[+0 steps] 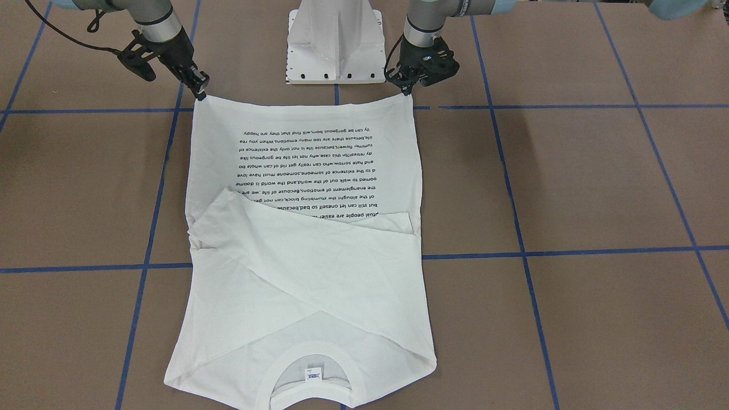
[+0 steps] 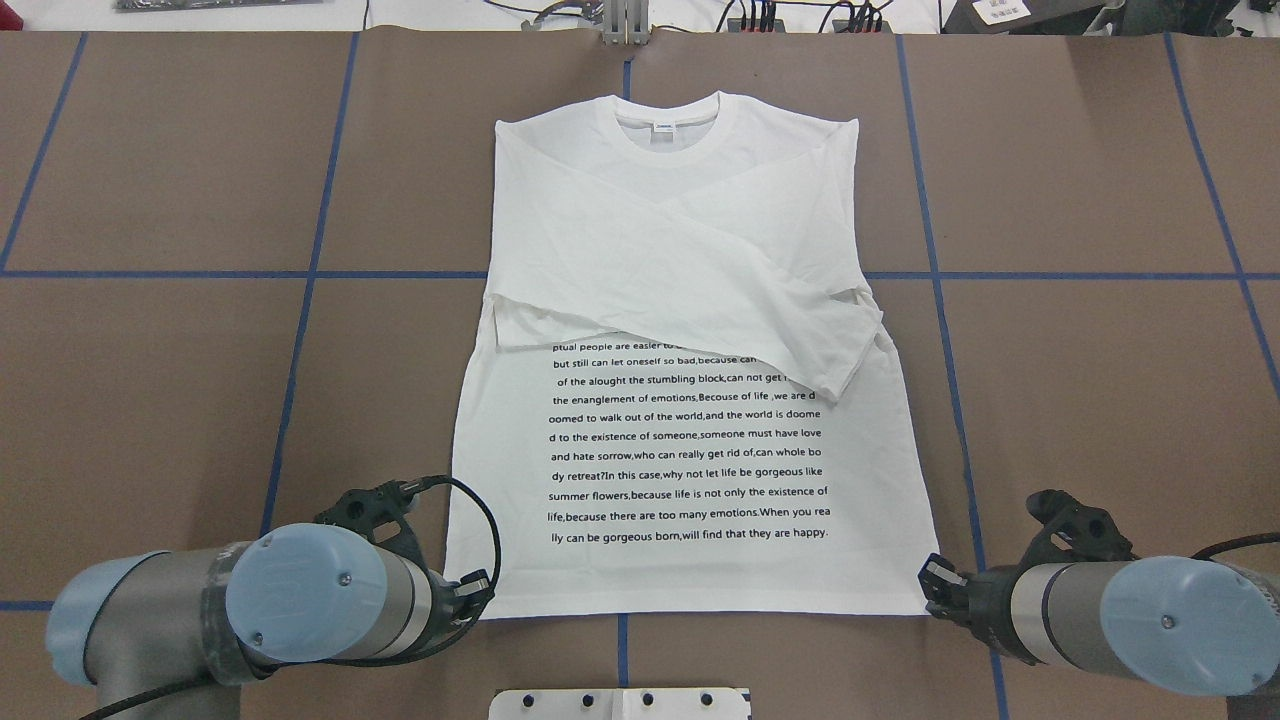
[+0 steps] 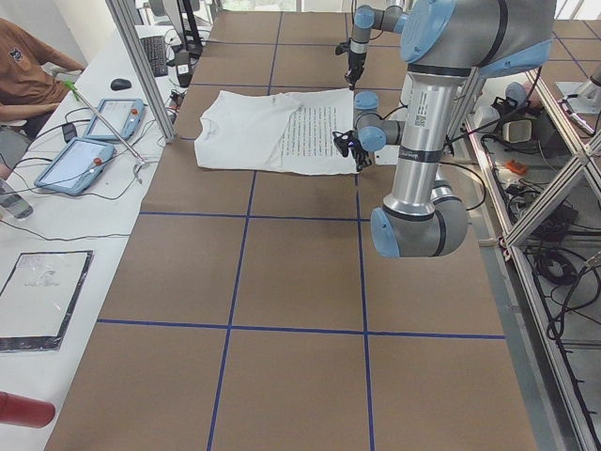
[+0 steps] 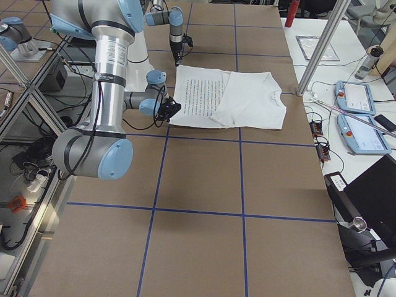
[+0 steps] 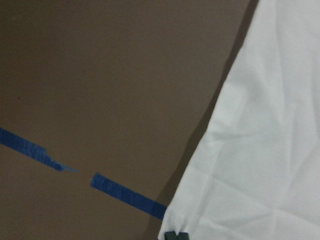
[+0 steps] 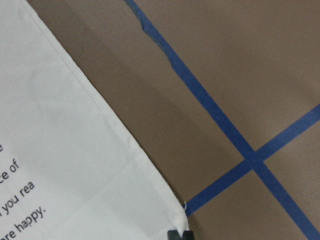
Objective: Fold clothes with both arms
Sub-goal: 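Grasp both hem corners with the left and right grippers, then lift the hem with both grippers and fold it toward the collar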
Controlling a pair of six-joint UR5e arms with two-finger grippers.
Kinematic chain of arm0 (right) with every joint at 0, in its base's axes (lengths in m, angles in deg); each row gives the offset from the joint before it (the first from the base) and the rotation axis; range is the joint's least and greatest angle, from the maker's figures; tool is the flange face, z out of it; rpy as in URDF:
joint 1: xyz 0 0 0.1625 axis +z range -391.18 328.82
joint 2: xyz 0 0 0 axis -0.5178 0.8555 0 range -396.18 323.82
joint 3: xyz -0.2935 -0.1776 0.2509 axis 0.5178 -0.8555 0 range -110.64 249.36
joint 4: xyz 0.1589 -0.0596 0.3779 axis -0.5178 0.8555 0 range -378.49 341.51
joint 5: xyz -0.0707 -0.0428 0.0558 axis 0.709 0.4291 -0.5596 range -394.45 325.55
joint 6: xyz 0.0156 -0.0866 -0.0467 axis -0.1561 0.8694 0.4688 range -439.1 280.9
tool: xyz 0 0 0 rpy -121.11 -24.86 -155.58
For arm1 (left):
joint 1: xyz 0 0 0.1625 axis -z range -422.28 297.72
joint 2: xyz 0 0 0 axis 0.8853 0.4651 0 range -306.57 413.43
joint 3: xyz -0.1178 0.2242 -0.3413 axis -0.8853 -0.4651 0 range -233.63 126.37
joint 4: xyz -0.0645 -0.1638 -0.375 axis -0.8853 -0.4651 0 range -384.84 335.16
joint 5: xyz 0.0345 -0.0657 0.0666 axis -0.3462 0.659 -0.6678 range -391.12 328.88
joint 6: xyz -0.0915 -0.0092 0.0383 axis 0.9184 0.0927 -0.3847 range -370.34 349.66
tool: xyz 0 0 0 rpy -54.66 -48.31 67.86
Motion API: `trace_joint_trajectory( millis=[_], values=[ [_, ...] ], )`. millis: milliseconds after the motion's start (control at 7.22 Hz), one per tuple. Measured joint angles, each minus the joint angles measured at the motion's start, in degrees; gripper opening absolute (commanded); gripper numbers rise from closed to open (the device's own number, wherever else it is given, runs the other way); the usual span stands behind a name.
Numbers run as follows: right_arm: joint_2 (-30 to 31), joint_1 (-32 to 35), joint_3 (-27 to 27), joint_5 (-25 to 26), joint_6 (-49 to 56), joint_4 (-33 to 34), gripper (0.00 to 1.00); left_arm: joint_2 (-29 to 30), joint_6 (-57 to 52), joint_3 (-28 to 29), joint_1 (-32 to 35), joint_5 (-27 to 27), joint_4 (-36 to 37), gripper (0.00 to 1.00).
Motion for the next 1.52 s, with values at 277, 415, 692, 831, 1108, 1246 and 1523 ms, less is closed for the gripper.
trace_joint_trajectory(
  millis=[277, 415, 692, 831, 1108, 1246, 1523],
  values=[
    [-0.3, -1.1, 1.0, -0.6, 0.0, 0.0, 0.00, -2.6, 0.0, -3.5, -0.1, 0.0, 1.7, 0.00],
    [-0.4, -1.7, 1.6, -0.6, 0.0, 0.0, 0.00, -5.4, 0.3, -6.3, -0.3, 0.0, 1.9, 0.00],
    [-0.5, -3.0, 2.8, -0.6, -0.1, 0.0, 0.00, -8.3, 1.8, -9.6, -1.2, 0.0, 2.0, 0.00],
    [-0.5, -3.9, 3.3, -0.6, -0.1, 0.0, 0.00, -8.8, 3.4, -10.7, -1.9, 0.0, 2.1, 0.00],
    [-0.3, -5.2, 4.1, -0.4, -0.1, 0.0, 0.00, -8.9, 6.6, -12.2, -3.7, 0.0, 2.1, 0.00],
    [0.0, -5.5, 4.8, -0.5, -0.1, 0.0, 0.00, -8.9, 7.3, -13.1, -4.1, 0.0, 2.1, 0.00],
    [0.6, -4.8, 6.8, -0.5, -0.4, 0.0, 0.00, -8.1, 7.5, -15.9, -3.1, 0.1, 2.0, 0.00]
  ],
)
